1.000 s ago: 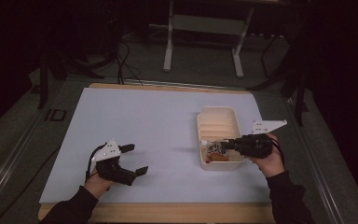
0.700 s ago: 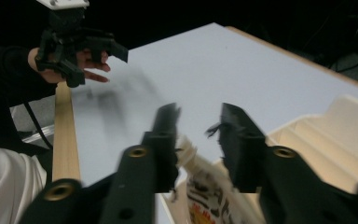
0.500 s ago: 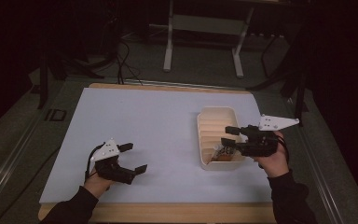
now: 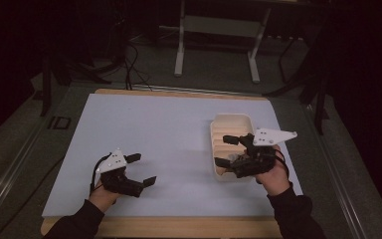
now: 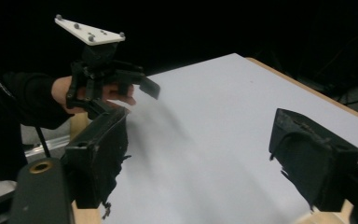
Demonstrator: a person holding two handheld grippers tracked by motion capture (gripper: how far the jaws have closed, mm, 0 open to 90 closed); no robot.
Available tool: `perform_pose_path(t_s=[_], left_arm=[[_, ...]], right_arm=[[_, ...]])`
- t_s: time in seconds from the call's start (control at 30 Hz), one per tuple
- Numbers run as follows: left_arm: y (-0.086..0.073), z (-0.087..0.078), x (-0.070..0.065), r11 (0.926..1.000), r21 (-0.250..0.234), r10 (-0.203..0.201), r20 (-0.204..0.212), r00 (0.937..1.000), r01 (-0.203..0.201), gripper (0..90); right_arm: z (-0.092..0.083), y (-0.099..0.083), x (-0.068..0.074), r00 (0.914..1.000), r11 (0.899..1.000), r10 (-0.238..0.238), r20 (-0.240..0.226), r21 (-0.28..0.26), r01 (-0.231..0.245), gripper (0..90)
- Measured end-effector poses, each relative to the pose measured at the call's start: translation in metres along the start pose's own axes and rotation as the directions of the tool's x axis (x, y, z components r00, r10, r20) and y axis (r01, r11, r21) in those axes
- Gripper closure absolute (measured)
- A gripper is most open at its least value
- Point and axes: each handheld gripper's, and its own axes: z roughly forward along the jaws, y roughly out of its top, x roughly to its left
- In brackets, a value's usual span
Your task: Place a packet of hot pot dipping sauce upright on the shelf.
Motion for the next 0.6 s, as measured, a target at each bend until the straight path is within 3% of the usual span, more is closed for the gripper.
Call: perform_pose_path(t_s=[0.13,0.37,0.6], left_arm=[[0.0,0.0,0.0,1.0,0.003,0.0,0.001,1.0,0.0,1.3],[-0.002,0.0,-0.001,0.9999,0.006,0.008,-0.002,1.0,-0.008,1.3],[-0.002,-0.001,0.0,1.0,0.004,0.005,-0.003,1.0,-0.005,1.3]], right_arm=[[0.01,-0.003,0.008,0.9999,1.0,-0.012,0.004,0.018,0.012,14.8],[0.028,-0.014,0.022,0.9983,0.999,0.009,-0.057,0.033,-0.007,13.6],[0.044,-0.026,0.039,0.9955,0.997,-0.008,-0.095,0.072,0.015,13.4]])
